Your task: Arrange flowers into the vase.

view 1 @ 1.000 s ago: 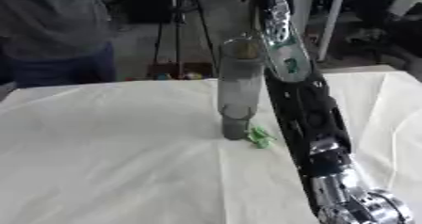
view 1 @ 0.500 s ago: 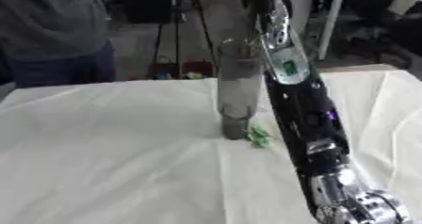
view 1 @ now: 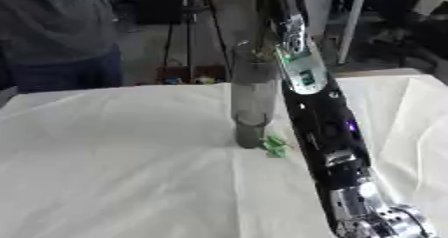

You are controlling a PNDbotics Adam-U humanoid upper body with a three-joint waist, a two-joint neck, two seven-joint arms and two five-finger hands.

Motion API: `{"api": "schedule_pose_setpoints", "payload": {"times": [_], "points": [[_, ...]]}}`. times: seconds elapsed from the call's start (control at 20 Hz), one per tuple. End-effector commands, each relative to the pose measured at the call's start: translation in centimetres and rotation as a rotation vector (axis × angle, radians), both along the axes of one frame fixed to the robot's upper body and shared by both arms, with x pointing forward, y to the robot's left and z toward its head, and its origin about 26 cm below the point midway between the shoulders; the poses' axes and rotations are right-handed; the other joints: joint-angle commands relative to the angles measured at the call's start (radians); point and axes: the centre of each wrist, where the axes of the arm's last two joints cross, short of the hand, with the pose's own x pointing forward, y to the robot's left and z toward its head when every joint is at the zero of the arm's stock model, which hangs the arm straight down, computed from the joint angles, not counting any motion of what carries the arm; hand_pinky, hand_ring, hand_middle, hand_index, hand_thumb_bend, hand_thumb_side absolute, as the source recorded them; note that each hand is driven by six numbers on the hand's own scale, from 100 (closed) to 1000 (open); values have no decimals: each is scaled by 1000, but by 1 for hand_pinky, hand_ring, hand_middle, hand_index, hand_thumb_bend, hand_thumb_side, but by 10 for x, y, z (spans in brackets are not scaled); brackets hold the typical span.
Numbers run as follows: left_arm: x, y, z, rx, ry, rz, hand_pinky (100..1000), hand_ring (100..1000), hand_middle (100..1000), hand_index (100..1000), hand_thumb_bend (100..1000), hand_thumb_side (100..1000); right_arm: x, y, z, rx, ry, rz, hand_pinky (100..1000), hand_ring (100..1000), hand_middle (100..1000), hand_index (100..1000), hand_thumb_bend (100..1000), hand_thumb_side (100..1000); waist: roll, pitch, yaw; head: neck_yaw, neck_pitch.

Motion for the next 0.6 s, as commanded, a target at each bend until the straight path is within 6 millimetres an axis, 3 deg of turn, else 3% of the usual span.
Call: {"api": "schedule_pose_setpoints", "payload": {"times": [0.05, 0.6], "points": [[0, 0, 7, 9, -22, -6, 805, 792, 758, 744, 470, 767, 0, -1, 11, -39, -30, 2, 109, 257, 100, 210, 100, 953, 2, -9, -1, 2, -12], [0, 1, 6, 10, -19, -2, 806, 791, 757, 744, 470, 767, 4, -7, 10, -154, -39, -18, 134, 270, 100, 215, 100, 905, -3, -13, -6, 1, -8]]}}
